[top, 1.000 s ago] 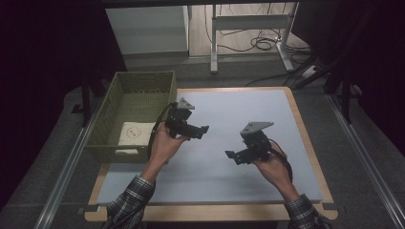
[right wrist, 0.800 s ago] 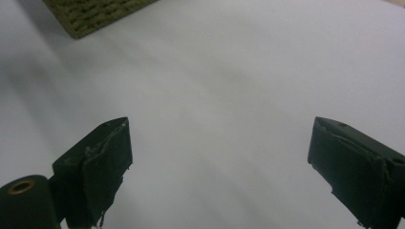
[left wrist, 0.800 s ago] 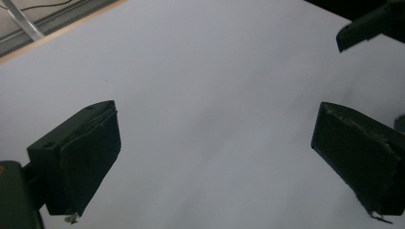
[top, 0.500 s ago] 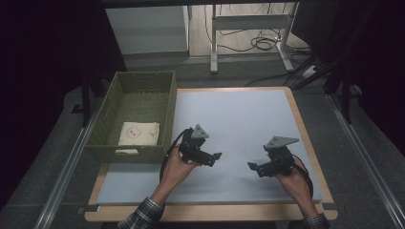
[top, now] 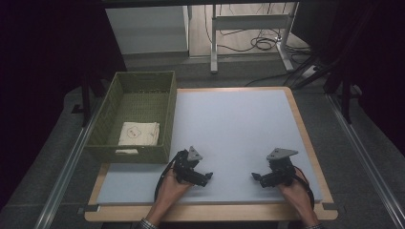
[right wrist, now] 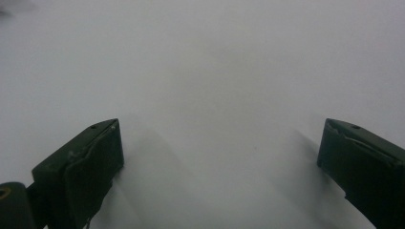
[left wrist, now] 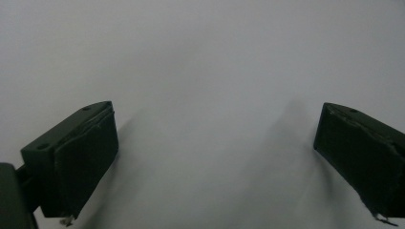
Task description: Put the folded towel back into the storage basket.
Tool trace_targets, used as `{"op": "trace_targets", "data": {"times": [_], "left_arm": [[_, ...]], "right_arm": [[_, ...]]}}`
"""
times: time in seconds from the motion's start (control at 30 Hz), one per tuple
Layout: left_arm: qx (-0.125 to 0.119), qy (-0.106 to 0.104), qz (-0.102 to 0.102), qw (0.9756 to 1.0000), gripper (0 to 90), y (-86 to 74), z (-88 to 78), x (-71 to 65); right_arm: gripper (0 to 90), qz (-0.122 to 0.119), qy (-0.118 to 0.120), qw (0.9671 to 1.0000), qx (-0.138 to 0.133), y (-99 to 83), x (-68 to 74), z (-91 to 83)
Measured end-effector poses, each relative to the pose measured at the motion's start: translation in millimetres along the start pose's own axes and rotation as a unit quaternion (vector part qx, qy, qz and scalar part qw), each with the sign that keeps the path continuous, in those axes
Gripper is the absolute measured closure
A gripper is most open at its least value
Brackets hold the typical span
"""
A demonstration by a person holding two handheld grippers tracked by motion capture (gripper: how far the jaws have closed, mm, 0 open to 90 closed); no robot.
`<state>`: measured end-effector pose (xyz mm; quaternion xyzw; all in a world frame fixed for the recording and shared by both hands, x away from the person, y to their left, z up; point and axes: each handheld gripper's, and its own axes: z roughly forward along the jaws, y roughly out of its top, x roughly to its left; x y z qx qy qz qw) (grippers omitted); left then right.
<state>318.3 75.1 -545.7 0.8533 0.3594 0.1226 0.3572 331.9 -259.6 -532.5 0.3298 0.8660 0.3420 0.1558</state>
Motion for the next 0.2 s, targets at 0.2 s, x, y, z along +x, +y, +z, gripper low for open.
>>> {"op": "trace_targets", "data": {"times": [0.2], "left_arm": [[0.003,0.004,0.006,1.0,0.6,-0.3,1.2,-1.5]], "right_arm": [[1.7,0.002,0.001,1.0,-0.002,-0.8,0.0,0.3]]}}
